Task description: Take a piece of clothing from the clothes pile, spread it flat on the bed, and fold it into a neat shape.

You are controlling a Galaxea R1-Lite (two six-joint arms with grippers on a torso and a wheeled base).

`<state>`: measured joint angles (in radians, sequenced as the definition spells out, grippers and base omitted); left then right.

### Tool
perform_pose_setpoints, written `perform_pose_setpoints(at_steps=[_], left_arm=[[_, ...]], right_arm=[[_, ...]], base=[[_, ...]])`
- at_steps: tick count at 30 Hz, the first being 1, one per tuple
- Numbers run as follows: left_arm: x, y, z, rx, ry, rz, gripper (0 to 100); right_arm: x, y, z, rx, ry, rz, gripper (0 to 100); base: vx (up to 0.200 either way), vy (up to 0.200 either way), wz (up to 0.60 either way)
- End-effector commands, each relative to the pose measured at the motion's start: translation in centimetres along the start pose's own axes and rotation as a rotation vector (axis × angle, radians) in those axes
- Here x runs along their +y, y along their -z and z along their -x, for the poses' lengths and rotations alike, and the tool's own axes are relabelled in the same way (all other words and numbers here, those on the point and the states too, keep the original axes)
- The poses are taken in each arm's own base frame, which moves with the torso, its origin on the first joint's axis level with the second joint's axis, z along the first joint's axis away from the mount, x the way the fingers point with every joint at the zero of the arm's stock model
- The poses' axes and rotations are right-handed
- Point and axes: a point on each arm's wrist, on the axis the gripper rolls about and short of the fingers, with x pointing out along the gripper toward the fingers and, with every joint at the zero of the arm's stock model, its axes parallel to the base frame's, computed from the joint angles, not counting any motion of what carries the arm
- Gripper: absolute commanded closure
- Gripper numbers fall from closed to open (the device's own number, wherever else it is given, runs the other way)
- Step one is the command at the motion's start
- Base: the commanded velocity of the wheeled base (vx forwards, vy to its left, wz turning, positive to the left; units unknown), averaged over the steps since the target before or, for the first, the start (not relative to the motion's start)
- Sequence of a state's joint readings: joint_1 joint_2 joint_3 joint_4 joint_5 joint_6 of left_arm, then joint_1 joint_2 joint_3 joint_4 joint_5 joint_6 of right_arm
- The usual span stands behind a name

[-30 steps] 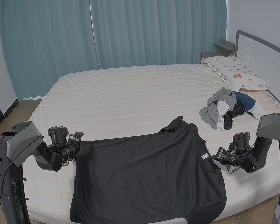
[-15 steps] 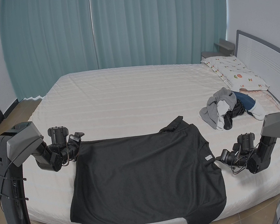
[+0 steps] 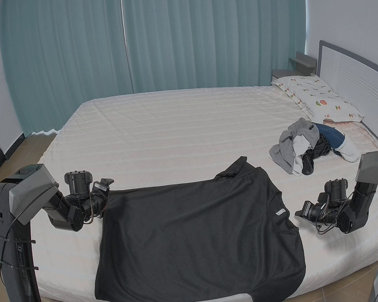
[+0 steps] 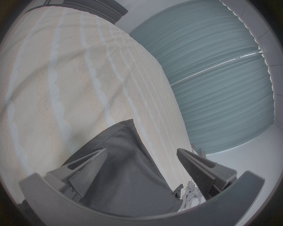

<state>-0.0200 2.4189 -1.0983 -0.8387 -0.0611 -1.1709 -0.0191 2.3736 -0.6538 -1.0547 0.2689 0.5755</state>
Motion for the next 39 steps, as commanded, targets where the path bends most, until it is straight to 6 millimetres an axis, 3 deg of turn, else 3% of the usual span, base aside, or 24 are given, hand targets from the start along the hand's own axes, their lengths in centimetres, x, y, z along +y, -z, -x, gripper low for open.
perform_pose_setpoints(at_steps=[1,3,4,18,19,39], left_arm=[[0.1,0.0,0.0,0.001,-0.001,0.000,0],[0.1,0.0,0.0,0.001,-0.001,0.000,0],[0.1,0.0,0.0,0.001,-0.001,0.000,0],[0.0,0.1,0.0,0.001,-0.001,-0.001,0],[0.0,0.1,0.0,0.000,0.000,-0.001,0],[0.0,0.1,0.0,0.001,-0.001,-0.001,0]], right_arm=[[0.2,0.1,0.0,0.003,-0.008,0.004,100],[0.4,0.2,-0.1,0.006,-0.013,0.008,100],[0.4,0.1,-0.1,0.005,-0.014,0.009,0],[1.4,1.0,-1.7,0.046,-0.060,0.008,0],[1.4,1.1,-1.8,0.050,-0.061,0.008,100],[0.4,0.6,-0.7,0.058,-0.005,-0.011,100]], base=[[0.000,0.000,0.00],[0.000,0.000,0.00],[0.000,0.000,0.00],[0.000,0.000,0.00],[0.000,0.000,0.00],[0.000,0.000,0.00]])
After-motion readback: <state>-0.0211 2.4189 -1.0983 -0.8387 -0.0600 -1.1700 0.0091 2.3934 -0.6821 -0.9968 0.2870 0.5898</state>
